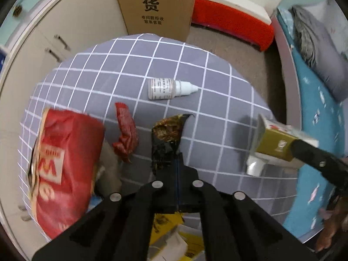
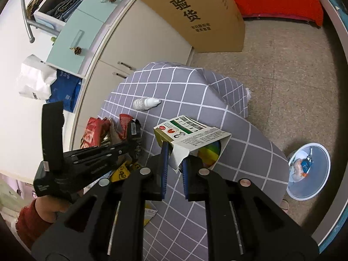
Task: Collect trash
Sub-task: 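Grasp the white printed box with the right tool while the left tool grasps the dark snack wrapper, then carry both items over the blue bucket and open both tools to drop them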
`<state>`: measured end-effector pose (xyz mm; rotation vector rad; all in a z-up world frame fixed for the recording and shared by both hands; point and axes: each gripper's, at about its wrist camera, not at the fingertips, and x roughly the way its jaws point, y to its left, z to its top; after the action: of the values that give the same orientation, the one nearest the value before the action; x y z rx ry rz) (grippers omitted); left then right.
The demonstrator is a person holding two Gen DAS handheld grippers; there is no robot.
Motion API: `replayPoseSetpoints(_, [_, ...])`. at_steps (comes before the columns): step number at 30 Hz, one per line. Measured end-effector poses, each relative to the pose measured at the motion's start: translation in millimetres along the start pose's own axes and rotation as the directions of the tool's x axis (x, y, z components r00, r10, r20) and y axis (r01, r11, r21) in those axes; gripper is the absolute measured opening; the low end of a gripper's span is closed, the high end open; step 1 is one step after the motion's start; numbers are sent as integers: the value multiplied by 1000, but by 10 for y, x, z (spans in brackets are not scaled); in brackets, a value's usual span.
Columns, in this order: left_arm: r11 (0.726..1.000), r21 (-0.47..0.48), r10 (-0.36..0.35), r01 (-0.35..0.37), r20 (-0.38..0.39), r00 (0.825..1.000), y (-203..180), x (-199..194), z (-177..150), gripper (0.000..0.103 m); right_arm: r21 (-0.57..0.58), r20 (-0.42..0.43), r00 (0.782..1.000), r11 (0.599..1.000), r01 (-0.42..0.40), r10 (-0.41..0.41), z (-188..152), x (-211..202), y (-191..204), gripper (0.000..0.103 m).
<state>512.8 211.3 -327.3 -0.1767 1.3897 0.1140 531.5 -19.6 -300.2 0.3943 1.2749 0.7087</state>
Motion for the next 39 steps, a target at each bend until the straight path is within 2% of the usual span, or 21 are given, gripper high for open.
replayPoseSetpoints(3, [991,-92,-98,98,9,995,31,-45,-105,0,-7,-16,1000,1000,-19,18,-33,-11,-6,12])
replayPoseSetpoints(6, [972,-147,-181,183,32,983,1,-132,-208,0,-19,-23,999,999,-36,36,-68,-66,-7,12])
replayPoseSetpoints(10, [958,-153,-236,242,54,970,-262,-251,-334,0,-19,-25,998,998,-56,56,-111,-198,-56,12])
replayPoseSetpoints(14, [955,-115,-268,273,54,962,-649,-275,-380,0,-7,-5,999,999,-48,47,-166,-448,-241,12])
replayPoseSetpoints(18, [948,-60,-313,314,21,949,-1190,-197,-442,0,37,29,999,999,-15,14,-270,-792,-583,12])
replayPoseSetpoints(23, [935,33,-351,353,-65,934,-1998,41,-548,0,129,50,994,988,86,-93,-533,-1238,-1244,12])
replayPoseSetpoints(25, [926,64,-362,371,-115,925,-2369,225,-589,0,174,46,987,974,145,-155,-675,-1406,-1563,12])
replayPoseSetpoints(29, [913,134,-356,386,-200,913,-3030,561,-689,0,256,39,973,944,209,-226,-895,-1678,-2054,12])
replayPoseSetpoints(34, [908,158,-341,389,-263,903,-3581,883,-744,1,336,34,958,906,257,-284,-1136,-1981,-2527,12])
replayPoseSetpoints(36, [915,161,-319,369,-272,908,-3661,961,-751,10,354,31,955,897,264,-294,-1185,-2037,-2629,12])
replayPoseSetpoints(38, [927,156,-292,341,-269,918,-3680,1010,-739,59,377,25,955,888,265,-296,-1242,-2094,-2756,12])
replayPoseSetpoints(39, [932,145,-286,331,-262,922,-3697,1035,-727,66,390,21,956,883,263,-294,-1271,-2109,-2815,12])
